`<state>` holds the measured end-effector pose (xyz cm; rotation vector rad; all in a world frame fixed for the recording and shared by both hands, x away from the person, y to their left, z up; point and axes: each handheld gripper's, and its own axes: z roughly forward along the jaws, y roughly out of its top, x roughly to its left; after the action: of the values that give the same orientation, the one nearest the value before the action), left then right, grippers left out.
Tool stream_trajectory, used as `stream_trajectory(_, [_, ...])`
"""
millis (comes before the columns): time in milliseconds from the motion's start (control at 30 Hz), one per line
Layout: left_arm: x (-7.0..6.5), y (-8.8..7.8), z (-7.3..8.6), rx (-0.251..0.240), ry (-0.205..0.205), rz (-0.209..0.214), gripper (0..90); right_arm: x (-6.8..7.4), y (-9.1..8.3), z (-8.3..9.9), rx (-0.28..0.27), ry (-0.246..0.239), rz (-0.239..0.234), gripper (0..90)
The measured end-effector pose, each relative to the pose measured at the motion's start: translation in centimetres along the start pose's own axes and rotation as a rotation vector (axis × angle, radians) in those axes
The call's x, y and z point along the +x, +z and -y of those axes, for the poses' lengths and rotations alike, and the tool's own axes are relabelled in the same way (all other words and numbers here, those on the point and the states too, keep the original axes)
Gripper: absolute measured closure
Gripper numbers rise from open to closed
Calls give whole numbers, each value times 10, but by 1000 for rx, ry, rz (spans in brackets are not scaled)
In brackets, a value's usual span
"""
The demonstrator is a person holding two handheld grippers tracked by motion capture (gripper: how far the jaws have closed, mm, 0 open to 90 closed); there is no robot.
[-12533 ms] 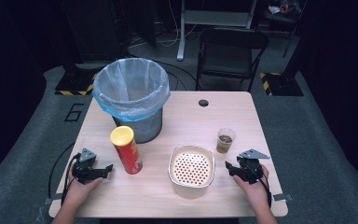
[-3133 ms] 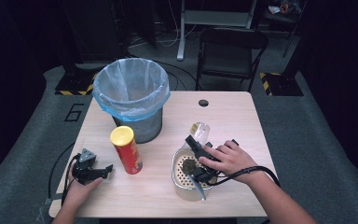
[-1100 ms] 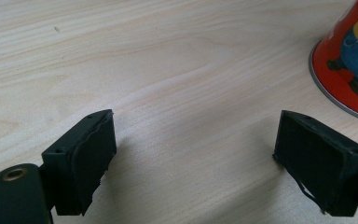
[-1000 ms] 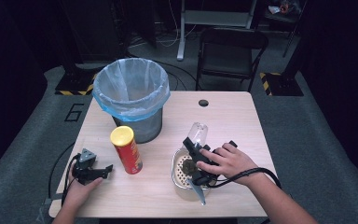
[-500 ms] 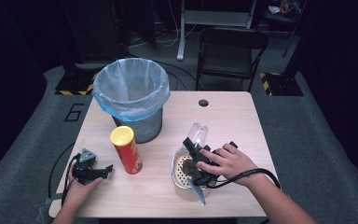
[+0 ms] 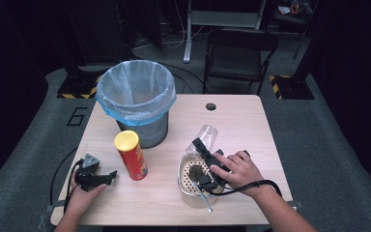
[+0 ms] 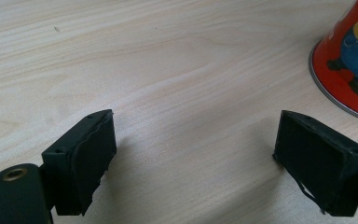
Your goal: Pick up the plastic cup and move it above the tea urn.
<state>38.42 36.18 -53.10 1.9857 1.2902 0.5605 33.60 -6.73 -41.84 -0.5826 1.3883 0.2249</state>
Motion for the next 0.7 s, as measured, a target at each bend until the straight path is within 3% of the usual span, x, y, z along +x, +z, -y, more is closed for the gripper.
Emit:
stream_trajectory(67, [0, 0, 0, -1, -1, 0, 123, 0, -2, -1, 12, 131, 26, 378])
stream_trajectory(233, [0, 0, 0, 0, 0, 0, 123, -8, -6, 1, 49, 370, 99, 377])
stream_trajectory(400, [0, 0, 0, -1, -1, 0, 123, -19, -9, 7, 62, 679, 109, 373])
stream_trajectory(500, [0, 0, 0, -1, -1, 0, 123, -27, -9, 14, 34, 955, 18, 370])
stream_trajectory(700, [0, 0, 0, 0, 0, 0, 123, -39, -6, 33, -37, 1435, -158, 366])
